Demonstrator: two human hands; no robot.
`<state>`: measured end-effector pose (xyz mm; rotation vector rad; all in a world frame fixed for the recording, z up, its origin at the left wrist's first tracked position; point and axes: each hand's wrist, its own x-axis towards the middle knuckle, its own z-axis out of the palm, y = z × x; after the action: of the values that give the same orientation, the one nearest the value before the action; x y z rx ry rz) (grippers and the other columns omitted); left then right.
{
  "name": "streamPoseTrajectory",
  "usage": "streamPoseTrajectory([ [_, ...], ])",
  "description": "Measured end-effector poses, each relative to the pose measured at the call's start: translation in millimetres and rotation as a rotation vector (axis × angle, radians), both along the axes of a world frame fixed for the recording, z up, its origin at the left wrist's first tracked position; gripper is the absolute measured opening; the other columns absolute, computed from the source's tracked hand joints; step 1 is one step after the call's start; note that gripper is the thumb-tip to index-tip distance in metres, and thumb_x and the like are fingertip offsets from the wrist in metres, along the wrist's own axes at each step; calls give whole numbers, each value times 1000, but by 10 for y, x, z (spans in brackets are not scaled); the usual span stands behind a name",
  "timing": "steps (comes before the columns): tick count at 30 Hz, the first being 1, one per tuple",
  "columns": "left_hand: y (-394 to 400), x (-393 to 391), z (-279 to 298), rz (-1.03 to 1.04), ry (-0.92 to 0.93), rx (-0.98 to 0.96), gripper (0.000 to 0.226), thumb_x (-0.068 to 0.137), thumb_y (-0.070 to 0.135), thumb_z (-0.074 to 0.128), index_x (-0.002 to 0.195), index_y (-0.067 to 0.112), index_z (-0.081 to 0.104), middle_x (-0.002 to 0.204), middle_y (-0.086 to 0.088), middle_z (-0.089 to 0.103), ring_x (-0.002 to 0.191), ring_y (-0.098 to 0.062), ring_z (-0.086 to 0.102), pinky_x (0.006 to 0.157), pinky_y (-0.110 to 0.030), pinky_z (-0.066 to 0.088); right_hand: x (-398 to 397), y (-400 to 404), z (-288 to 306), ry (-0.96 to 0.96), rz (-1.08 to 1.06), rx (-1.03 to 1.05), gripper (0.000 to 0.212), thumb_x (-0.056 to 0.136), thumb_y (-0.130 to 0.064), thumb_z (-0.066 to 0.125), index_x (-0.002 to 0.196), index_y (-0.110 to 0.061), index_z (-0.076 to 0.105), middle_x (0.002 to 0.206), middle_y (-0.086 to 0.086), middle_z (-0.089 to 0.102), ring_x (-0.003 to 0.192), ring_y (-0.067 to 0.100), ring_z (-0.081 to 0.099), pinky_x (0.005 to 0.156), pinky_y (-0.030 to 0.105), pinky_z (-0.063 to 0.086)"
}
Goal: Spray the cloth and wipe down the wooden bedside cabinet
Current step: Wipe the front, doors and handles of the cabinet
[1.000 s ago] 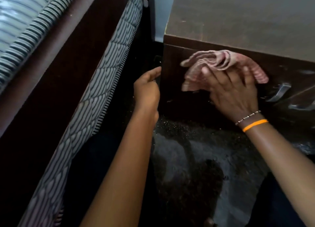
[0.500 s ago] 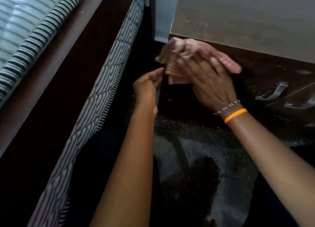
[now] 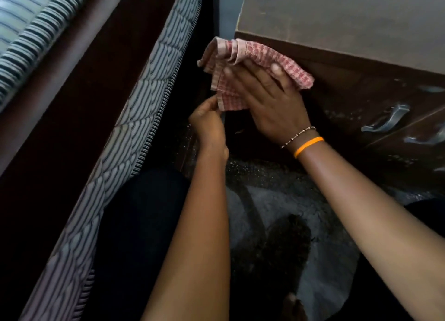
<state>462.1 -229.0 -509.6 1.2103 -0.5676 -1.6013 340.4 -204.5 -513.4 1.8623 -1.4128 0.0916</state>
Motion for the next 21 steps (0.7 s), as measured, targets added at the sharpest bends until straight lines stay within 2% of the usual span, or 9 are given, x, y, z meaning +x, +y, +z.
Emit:
streamPoseTrajectory([
  [4,154,-138,-211,100,-7,49,42,83,-16,33,114,-7,61,114,-21,63,107,-29,61,98,-40,48,-196,193,-231,88,-38,124,58,90,-16,38,147,-17,24,151,-3,34,139,12,24,115,29,-11],
  [7,299,-191,-374,117,14,112,46,86,-15,32,122,-2,57,124,-18,60,115,-29,57,98,-37,47,-278,242,-525,184,-54,248,60,89,-18,37,147,-14,24,151,-1,35,138,13,24,116,31,-12],
  [11,375,-168,-737,189,-64,154,44,90,-9,38,128,6,55,128,-11,58,117,-21,56,89,-23,50,-172,120,-940,329,47,393,57,83,-18,32,139,-8,35,144,3,45,133,16,39,116,33,-11],
  [13,358,-100,-906,237,-149,165,51,88,-13,36,132,8,51,131,-9,56,116,-14,54,85,-14,49,-111,35,-1180,398,108,398,59,81,-20,32,138,-8,38,143,2,47,132,16,43,116,35,-7],
  [15,365,-25,-1021,245,-226,153,56,86,-15,31,131,10,51,132,-7,55,110,-8,51,73,-4,46,-85,2,-1429,465,148,412,61,82,-27,38,141,-13,32,146,-3,41,135,13,39,116,38,0],
  [17,364,21,-1058,206,-243,115,56,85,-16,31,131,10,52,134,-6,54,112,-7,51,63,2,43,-100,38,-1648,517,159,499,62,80,-32,43,139,-22,25,146,-12,37,135,8,37,114,34,11],
  [20,309,2,-1030,69,-256,32,63,80,-21,29,130,10,53,136,-3,52,108,5,56,68,0,45,-291,149,-1908,583,212,720,53,77,-29,45,130,-28,47,136,-14,50,127,5,48,112,29,18],
  [21,284,-15,-1015,28,-247,9,66,77,-23,27,129,8,54,134,-6,54,111,0,56,75,-3,47,-388,211,-1934,619,199,792,52,76,-31,45,127,-29,53,136,-14,51,127,5,47,113,30,18],
])
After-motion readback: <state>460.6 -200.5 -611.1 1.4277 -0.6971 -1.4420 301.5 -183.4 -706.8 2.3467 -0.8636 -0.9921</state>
